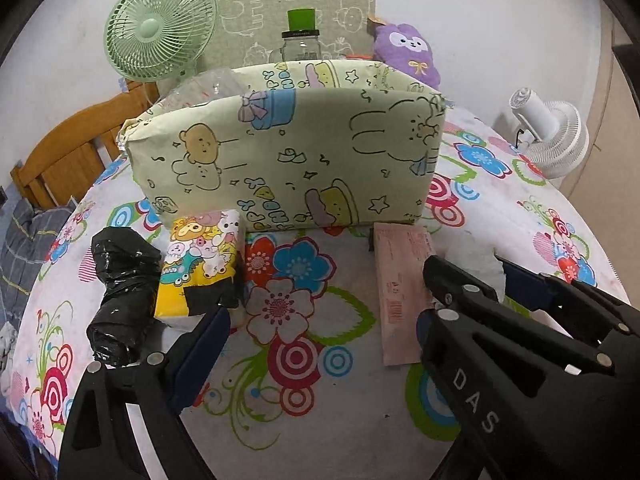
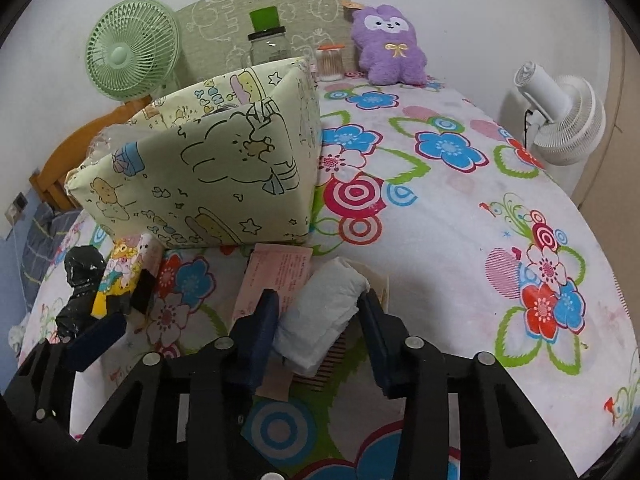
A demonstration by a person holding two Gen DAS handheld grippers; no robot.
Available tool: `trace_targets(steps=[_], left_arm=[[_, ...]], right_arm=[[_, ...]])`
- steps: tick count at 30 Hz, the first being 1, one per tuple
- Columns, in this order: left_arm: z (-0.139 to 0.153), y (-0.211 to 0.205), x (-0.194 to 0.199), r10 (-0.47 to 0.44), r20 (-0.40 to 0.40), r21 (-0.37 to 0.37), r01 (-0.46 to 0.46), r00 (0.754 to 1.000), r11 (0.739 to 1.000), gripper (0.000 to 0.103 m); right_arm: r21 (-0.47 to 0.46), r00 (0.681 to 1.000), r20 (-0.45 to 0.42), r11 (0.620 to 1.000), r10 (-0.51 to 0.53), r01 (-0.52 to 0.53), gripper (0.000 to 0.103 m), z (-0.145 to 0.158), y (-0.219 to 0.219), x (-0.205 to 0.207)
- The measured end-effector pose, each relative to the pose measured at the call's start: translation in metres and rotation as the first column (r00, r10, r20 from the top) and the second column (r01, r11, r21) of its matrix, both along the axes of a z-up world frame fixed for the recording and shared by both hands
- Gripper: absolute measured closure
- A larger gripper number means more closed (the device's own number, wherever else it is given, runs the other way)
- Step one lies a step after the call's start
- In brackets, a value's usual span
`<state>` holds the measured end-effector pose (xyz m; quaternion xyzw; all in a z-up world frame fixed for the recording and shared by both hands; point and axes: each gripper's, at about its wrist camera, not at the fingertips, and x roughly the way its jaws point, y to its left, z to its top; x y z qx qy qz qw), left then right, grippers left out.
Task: Organize soft objects
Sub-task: 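Grasp the white tissue with the right tool while the left approaches the pink paper packet, then grasp the pink paper packet with the left tool while the right holds the white tissue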
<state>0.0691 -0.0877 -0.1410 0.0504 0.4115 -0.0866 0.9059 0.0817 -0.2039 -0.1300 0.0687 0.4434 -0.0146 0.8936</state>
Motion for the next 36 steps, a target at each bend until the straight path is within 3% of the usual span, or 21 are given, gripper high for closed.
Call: trace_targets(steps=[3,6,16,21,30,33,36], left_arm=[[0.001,-0.003,-0.002,-0.010,0.003,-0.003,0.010,1.000,1.000,0.008],[0.002,-0.008,-0.004,-0.023,0.006,-0.009,0.023,1.000,1.000,0.008],[0.001,-0.030,0.003,-0.058,-0.006,-0.038,0.057,0.998,0.998,0.008],[-0.003,-0.043,0.010,-0.072,-0.021,-0.038,0.071,0.997,0.997,0.014],[-0.008,-0.055,0.018,-0.094,-0.034,-0.034,0.093,0.995,0.995,0.035],[-0.007,-0.056,0.019,-0.099,-0.032,-0.035,0.098,0.995,0.995,0.045],[-0.006,-0.056,0.020,-0.109,-0.031,-0.040,0.108,0.994,0.993,0.064]], right_arm=[[-0.008,1.000,0.008,1.000,-0.001,0.001,0.073,0.002,-0.002,-0.003],[-0.011,1.000,0.016,1.000,-0.002,0.002,0.076,0.005,-0.007,-0.006],[-0.025,0.998,0.049,0.999,-0.046,0.047,0.077,0.013,-0.031,-0.013],[-0.025,0.996,0.049,0.997,-0.070,0.071,0.077,0.013,-0.043,-0.013],[-0.017,0.995,0.040,0.996,-0.092,0.093,0.077,0.008,-0.055,-0.008],[-0.014,0.995,0.038,0.995,-0.096,0.096,0.077,0.008,-0.056,-0.007],[-0.016,0.995,0.038,0.995,-0.097,0.098,0.077,0.008,-0.056,-0.006]])
